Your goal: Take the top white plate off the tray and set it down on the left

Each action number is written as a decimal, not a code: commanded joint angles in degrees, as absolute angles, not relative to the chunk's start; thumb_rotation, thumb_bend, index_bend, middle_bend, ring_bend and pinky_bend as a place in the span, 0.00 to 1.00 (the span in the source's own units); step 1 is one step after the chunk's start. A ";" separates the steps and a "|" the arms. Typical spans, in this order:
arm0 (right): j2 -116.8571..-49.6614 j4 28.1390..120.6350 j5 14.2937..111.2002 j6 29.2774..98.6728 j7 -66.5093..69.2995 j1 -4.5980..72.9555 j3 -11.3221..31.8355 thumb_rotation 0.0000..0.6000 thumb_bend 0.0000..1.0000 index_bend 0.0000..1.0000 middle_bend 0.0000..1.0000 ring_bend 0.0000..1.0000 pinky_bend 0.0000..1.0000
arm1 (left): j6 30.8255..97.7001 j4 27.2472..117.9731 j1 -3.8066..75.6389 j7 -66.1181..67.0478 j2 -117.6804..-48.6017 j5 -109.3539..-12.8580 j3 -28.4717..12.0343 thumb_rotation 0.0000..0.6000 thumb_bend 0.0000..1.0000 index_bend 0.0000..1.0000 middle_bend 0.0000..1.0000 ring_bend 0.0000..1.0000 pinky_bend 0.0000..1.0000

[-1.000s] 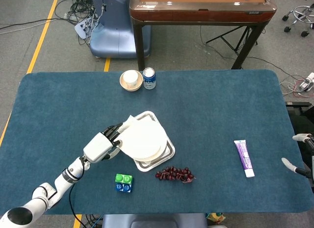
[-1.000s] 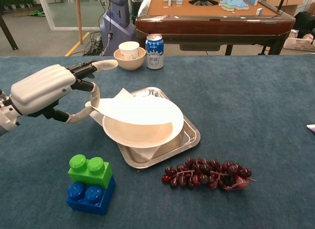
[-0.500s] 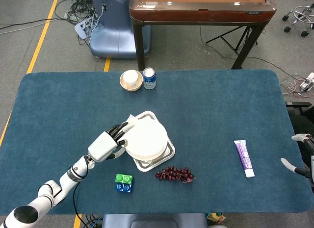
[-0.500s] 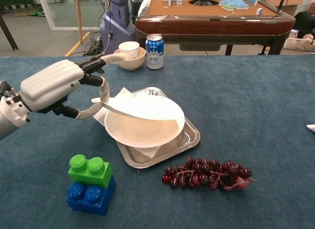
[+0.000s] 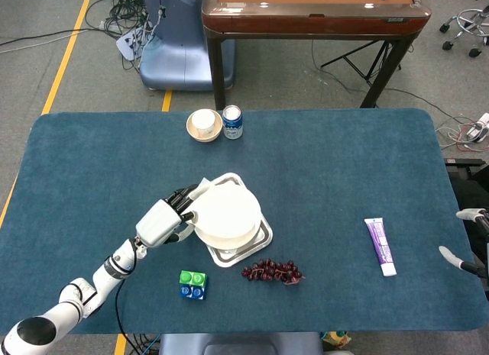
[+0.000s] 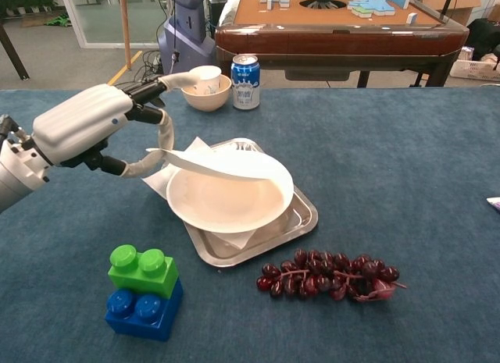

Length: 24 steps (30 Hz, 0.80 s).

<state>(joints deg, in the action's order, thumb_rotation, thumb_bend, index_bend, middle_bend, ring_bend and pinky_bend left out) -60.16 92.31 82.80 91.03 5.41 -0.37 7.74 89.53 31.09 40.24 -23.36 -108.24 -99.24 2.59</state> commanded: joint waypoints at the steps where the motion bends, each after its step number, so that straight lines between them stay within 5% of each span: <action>1: -60.21 92.29 82.76 90.92 5.22 -0.31 7.71 1.00 0.00 0.36 0.34 0.21 0.23 | 89.93 32.23 40.59 -22.98 -107.57 -99.12 2.12 1.00 0.43 0.67 0.04 0.00 0.20; 24: -60.27 92.30 82.71 90.46 4.78 -0.10 7.57 1.00 0.00 0.36 0.34 0.21 0.23 | 91.71 42.21 43.25 -18.45 -102.66 -99.07 -1.43 1.00 0.43 0.67 0.04 0.00 0.20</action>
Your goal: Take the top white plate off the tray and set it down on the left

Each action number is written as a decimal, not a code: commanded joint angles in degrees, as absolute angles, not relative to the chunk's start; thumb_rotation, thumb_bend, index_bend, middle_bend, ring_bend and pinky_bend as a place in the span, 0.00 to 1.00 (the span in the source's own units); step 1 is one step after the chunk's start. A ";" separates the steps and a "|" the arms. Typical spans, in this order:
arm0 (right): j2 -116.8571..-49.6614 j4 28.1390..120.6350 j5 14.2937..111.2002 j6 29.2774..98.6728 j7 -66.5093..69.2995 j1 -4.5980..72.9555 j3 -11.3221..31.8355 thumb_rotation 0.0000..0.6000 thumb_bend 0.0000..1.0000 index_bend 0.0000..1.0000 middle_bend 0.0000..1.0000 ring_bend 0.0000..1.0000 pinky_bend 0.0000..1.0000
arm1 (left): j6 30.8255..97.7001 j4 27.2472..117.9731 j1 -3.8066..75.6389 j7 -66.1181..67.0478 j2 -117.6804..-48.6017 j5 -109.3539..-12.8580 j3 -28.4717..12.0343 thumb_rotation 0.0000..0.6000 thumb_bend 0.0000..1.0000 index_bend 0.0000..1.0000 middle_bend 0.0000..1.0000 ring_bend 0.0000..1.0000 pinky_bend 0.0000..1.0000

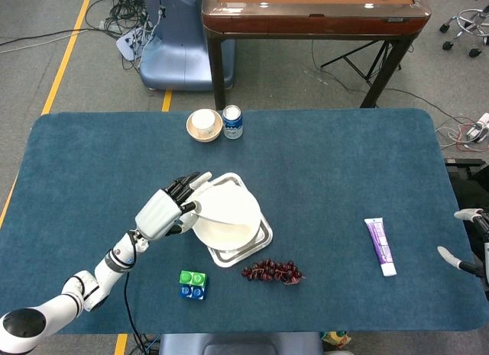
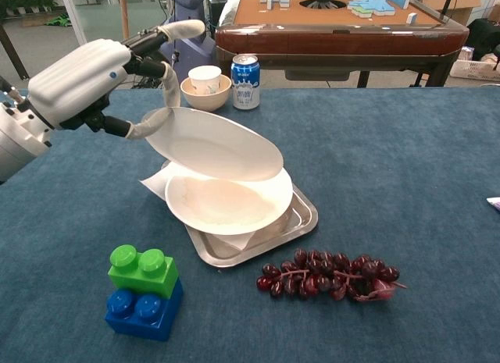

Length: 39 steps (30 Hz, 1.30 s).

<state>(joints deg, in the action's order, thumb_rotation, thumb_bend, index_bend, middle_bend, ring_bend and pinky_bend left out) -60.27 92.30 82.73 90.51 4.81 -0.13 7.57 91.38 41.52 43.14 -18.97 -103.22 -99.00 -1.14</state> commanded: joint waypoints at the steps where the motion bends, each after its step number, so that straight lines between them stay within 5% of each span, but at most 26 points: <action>1: -60.28 92.31 82.70 90.43 4.76 -0.09 7.57 1.00 0.00 0.36 0.34 0.21 0.23 | 91.90 42.65 43.28 -18.23 -102.35 -99.09 -1.58 1.00 0.43 0.67 0.04 0.00 0.20; 17: -60.59 92.49 82.34 89.36 3.59 0.37 7.35 1.00 0.00 0.36 0.34 0.21 0.23 | 93.95 48.91 42.64 -13.98 -96.71 -98.28 -4.32 1.00 0.43 0.67 0.04 0.00 0.20; 39: -60.84 92.54 82.06 89.03 2.74 0.54 7.26 1.00 0.00 0.36 0.34 0.21 0.23 | 94.21 39.27 38.93 -13.47 -95.34 -92.60 -7.86 1.00 0.40 0.71 0.05 0.00 0.21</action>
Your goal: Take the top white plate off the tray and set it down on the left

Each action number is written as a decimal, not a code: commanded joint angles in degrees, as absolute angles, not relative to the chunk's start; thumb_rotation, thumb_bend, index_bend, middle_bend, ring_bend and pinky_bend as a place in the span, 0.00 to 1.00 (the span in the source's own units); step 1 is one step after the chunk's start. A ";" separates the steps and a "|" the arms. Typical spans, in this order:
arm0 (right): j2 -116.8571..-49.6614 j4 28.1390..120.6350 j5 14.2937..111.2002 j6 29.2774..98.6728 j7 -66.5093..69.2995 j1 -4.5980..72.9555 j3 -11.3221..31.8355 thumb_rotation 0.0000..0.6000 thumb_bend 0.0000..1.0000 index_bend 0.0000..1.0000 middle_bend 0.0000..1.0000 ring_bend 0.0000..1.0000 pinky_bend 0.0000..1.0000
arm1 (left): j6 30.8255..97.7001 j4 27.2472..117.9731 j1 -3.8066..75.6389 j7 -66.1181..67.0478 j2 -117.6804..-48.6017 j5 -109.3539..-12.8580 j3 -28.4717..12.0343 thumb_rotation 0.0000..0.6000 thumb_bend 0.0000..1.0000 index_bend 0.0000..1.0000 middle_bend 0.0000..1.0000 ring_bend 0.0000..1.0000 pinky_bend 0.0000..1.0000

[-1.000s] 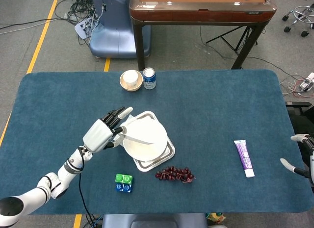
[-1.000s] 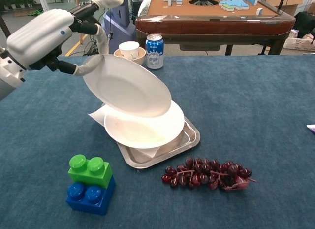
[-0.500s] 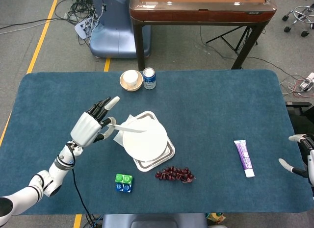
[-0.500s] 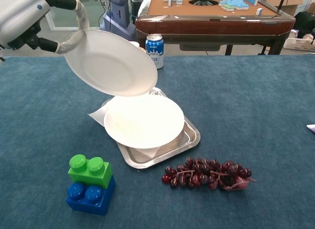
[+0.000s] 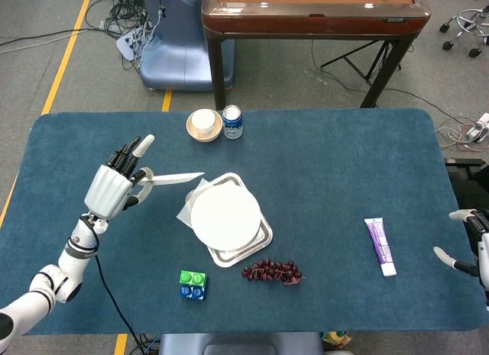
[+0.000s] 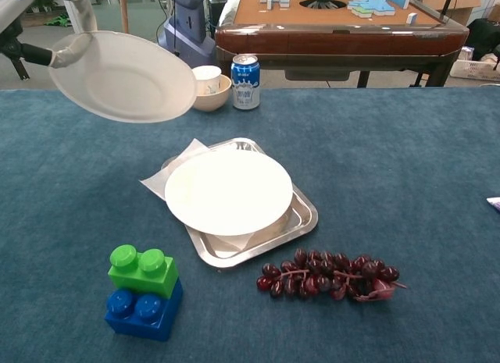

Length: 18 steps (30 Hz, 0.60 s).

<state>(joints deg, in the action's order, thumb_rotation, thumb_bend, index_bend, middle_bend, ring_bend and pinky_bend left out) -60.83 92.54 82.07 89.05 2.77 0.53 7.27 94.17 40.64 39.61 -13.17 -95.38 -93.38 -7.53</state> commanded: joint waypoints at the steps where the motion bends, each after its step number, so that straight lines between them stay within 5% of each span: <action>1: -60.86 92.54 82.05 88.98 2.71 0.56 7.24 1.00 0.00 0.36 0.34 0.21 0.23 | 94.20 38.74 38.74 -13.62 -95.32 -92.39 -7.92 1.00 0.40 0.71 0.05 0.00 0.21; 18: -60.88 92.95 81.84 88.42 1.88 0.76 7.04 1.00 0.00 0.36 0.34 0.21 0.23 | 91.45 29.72 35.45 -13.16 -96.85 -91.26 -5.58 1.00 0.40 0.71 0.05 0.00 0.21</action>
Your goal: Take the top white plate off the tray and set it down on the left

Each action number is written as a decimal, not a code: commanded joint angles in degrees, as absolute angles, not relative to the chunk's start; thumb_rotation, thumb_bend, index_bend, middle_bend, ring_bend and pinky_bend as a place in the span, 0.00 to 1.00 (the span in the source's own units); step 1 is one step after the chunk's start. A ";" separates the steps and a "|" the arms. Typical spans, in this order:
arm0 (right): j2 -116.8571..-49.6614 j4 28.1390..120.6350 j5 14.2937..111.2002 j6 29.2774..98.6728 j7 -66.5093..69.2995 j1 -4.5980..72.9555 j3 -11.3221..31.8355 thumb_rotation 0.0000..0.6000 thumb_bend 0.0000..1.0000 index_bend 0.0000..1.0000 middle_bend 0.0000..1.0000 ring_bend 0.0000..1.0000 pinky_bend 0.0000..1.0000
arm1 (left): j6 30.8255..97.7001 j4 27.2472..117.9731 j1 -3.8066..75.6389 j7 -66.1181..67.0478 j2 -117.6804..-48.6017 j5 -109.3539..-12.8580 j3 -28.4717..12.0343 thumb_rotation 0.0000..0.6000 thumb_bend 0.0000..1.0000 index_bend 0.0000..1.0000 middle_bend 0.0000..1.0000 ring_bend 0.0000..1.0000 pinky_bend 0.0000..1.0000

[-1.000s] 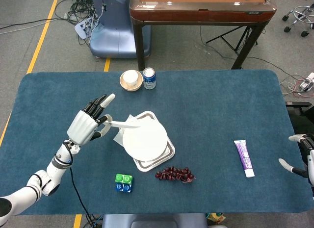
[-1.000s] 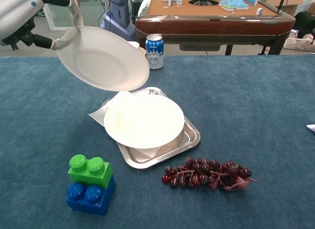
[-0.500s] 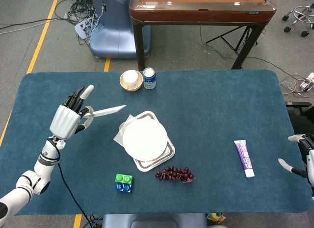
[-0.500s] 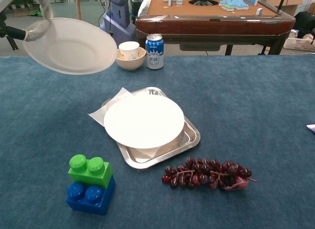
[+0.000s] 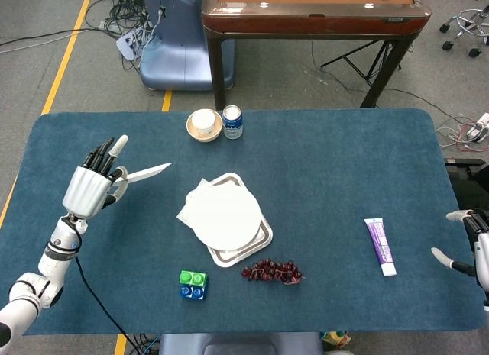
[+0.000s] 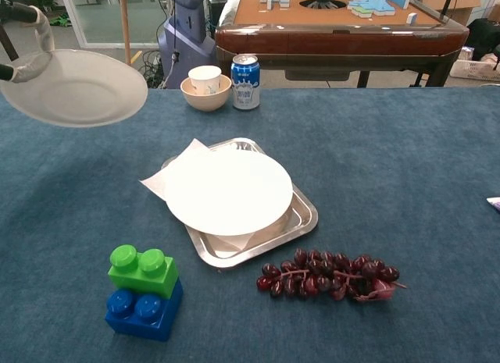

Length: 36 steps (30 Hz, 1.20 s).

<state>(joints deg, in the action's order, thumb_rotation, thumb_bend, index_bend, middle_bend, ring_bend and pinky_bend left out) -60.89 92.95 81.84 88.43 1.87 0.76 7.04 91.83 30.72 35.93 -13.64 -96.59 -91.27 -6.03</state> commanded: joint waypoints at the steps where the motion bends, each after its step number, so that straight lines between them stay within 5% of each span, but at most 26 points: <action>1: -60.86 92.96 81.85 88.41 1.89 0.76 7.03 1.00 0.00 0.36 0.34 0.21 0.23 | 91.37 29.19 35.30 -12.95 -96.96 -91.25 -5.46 1.00 0.40 0.71 0.05 0.00 0.21; 27: -60.77 93.04 81.62 88.35 1.99 0.78 7.06 1.00 0.00 0.36 0.34 0.21 0.23 | 86.50 22.59 31.51 -5.48 -98.46 -90.81 -2.11 1.00 0.40 0.71 0.08 0.00 0.21; 36: -60.81 93.03 81.67 88.32 1.82 0.82 7.02 1.00 0.00 0.36 0.34 0.21 0.23 | 87.18 26.34 29.71 -2.76 -96.93 -91.28 -1.06 1.00 0.38 0.59 0.11 0.00 0.21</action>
<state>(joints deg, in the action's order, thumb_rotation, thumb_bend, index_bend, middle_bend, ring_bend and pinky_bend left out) -60.81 93.03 81.67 88.33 1.82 0.82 7.02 87.06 25.78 30.04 -3.29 -97.25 -91.14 -1.29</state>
